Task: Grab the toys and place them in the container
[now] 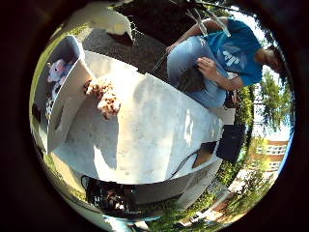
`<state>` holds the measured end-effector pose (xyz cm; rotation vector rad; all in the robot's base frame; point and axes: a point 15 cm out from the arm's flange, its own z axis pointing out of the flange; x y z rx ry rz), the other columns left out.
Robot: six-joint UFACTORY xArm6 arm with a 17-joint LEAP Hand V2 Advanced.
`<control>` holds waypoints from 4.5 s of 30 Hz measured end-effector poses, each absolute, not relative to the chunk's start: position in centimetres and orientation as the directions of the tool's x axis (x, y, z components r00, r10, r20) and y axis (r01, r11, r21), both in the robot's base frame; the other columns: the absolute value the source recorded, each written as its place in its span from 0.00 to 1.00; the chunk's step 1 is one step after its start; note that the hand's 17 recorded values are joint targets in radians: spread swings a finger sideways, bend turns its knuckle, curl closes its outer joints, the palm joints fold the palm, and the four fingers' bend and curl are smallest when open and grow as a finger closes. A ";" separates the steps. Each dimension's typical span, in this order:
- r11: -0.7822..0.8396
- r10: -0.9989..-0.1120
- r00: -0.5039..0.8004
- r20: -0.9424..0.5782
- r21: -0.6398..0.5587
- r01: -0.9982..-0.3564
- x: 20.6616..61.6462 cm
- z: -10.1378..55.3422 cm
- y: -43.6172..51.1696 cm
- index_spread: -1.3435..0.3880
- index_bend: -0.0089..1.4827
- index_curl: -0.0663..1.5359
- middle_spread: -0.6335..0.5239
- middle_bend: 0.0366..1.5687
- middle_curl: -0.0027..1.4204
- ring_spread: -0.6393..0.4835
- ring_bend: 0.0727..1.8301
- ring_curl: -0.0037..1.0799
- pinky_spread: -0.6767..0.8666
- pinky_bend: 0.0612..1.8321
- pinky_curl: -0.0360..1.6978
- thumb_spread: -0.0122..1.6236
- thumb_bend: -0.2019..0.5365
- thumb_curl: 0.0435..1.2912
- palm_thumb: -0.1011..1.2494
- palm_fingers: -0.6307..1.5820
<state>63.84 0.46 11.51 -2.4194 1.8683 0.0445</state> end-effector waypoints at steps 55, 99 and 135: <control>-0.066 -0.995 0.054 -0.083 0.143 -0.988 59.6 -6.7 2.4 0.52 0.47 0.35 0.45 0.69 0.55 0.57 0.72 0.57 0.65 0.73 0.36 0.65 0.33 0.36 0.74 0.80; -0.399 -0.910 0.372 -0.184 0.141 -0.906 49.5 29.0 18.1 0.34 0.41 0.90 0.42 0.89 0.67 0.51 0.88 0.67 0.53 0.86 0.52 0.71 0.25 0.53 0.79 0.66; -0.543 -0.839 0.532 -0.119 0.095 -0.835 54.1 10.2 27.0 0.47 0.05 0.46 0.59 0.12 0.29 0.80 0.34 0.28 0.72 0.51 0.34 0.69 0.23 0.40 0.63 0.21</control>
